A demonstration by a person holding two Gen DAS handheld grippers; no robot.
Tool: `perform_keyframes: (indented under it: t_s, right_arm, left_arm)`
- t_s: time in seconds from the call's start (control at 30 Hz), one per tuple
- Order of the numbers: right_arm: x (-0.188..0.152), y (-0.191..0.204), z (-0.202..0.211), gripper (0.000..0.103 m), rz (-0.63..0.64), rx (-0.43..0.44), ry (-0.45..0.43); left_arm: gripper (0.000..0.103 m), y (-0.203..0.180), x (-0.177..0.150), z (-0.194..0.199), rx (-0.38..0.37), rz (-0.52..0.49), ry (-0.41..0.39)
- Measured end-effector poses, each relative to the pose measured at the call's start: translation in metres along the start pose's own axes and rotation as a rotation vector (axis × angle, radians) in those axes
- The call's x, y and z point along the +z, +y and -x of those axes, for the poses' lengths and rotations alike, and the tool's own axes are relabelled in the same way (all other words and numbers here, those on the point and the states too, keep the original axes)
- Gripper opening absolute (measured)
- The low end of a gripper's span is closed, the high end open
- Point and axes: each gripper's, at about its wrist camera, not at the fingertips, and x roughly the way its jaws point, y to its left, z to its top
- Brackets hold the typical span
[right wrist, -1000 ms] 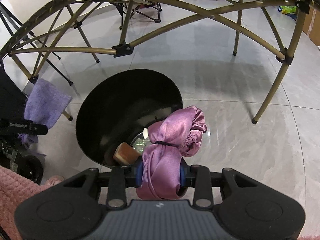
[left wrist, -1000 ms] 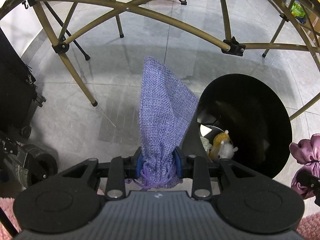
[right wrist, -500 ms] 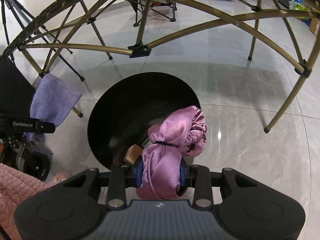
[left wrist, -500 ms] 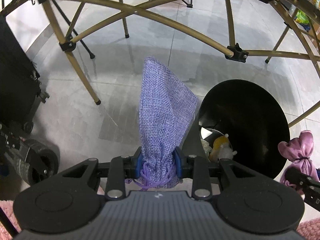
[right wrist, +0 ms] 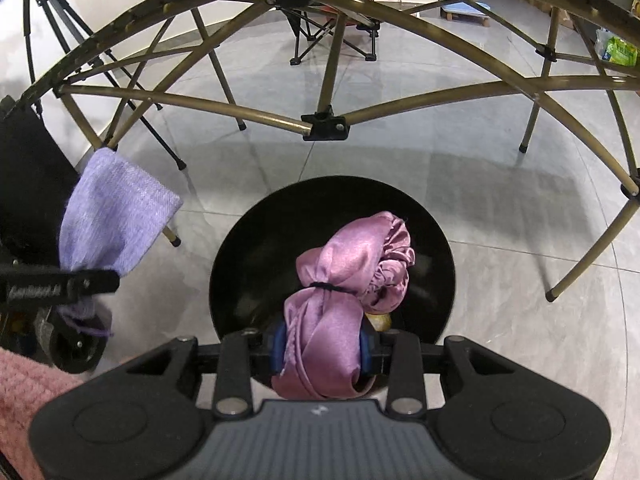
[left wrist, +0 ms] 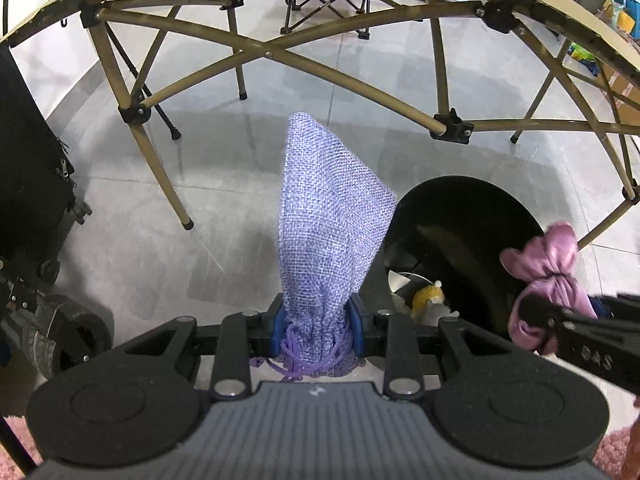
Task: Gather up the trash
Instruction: 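Hold the pink satin bag over the bin and open the right gripper, then move the left gripper over the bin and open it to drop the purple bag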
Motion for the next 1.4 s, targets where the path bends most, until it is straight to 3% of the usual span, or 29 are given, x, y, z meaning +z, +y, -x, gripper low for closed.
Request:
perform_keyframes:
  t_s: [0.37, 0.5, 0.57, 0.7, 0.83, 1.4]
  right_arm:
    - [0.018, 0.014, -0.033, 0.034, 0.054, -0.05, 0.038]
    - [0.023, 0.015, -0.047, 0.04, 0.053, -0.057, 0.066]
    - [0.025, 0.015, -0.05, 0.046, 0.046, -0.064, 0.069]
    - [0.032, 0.016, -0.052, 0.094, 0.037, -0.077, 0.057]
    - [0.034, 0.014, -0.049, 0.103, 0.035, -0.096, 0.059]
    - [0.021, -0.005, -0.011, 0.103, -0.028, -0.131, 0.004]
  left_arm:
    - [0.031, 0.008, -0.005, 0.004, -0.004, 0.007, -0.02]
    - [0.031, 0.012, -0.006, 0.006, 0.0, 0.015, -0.026]
    - [0.031, 0.014, -0.006, 0.007, 0.002, 0.019, -0.029]
    - [0.031, 0.016, -0.007, 0.01, -0.002, 0.024, -0.035]
    - [0.031, 0.015, -0.008, 0.014, -0.005, 0.021, -0.043]
    - [0.031, -0.006, -0.015, 0.035, -0.045, -0.04, -0.082]
